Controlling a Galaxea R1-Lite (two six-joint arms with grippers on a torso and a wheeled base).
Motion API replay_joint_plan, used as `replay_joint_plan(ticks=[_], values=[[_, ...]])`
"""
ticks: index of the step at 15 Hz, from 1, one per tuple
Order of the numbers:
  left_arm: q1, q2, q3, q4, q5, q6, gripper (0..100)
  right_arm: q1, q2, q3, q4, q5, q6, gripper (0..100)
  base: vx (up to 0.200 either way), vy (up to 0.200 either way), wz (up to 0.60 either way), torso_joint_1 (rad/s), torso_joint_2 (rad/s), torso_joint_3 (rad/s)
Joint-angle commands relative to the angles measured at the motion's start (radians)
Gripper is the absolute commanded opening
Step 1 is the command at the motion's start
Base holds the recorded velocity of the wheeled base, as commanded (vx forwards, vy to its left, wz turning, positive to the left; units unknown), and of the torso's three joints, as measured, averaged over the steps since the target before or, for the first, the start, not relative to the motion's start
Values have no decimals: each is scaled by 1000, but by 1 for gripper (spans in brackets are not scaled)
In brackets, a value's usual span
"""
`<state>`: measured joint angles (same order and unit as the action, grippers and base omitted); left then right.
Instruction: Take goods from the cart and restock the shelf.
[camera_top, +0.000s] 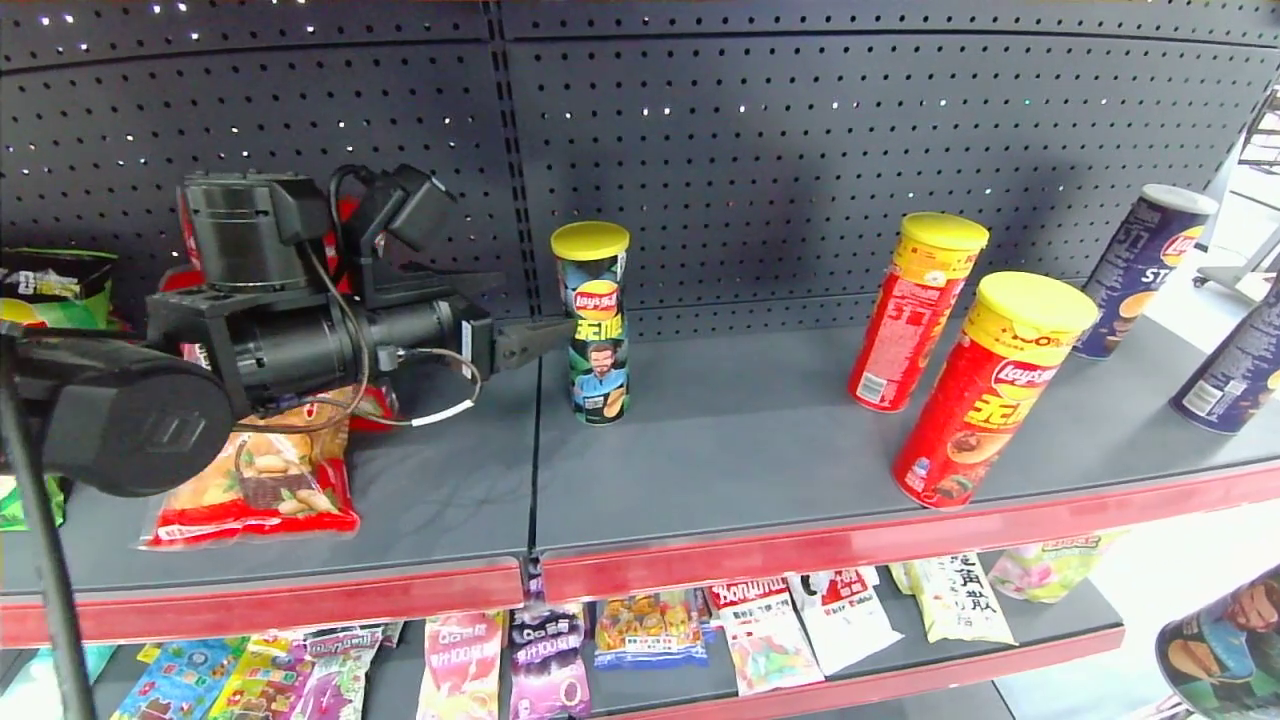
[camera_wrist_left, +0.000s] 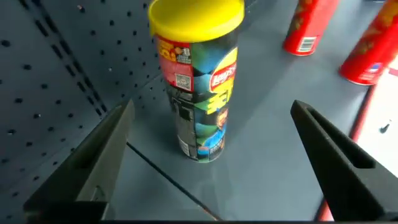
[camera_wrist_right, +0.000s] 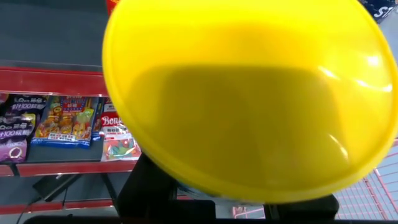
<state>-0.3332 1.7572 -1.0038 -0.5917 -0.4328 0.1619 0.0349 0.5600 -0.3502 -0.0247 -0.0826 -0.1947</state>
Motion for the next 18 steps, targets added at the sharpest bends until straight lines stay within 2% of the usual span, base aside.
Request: replay_joint_plan(ticks=[1, 7, 11, 14, 18], values=[[-6, 47, -21, -3, 0, -1, 100, 0, 1, 0, 0, 0, 0, 0, 0, 0, 0, 0, 0, 0], [-6, 122, -141, -7, 0, 5, 100, -1, 1, -1, 0, 0, 0, 0, 0, 0, 0, 0, 0, 0], [-4, 153, -170, -7, 0, 7, 100, -1, 0, -6, 0, 0, 0, 0, 0, 0, 0, 0, 0, 0], [-3, 183, -200, -7, 5, 39, 100, -1, 0, -6, 0, 0, 0, 0, 0, 0, 0, 0, 0, 0], [-4, 220, -254, -3, 9, 42, 100, -1, 0, -7, 0, 0, 0, 0, 0, 0, 0, 0, 0, 0]])
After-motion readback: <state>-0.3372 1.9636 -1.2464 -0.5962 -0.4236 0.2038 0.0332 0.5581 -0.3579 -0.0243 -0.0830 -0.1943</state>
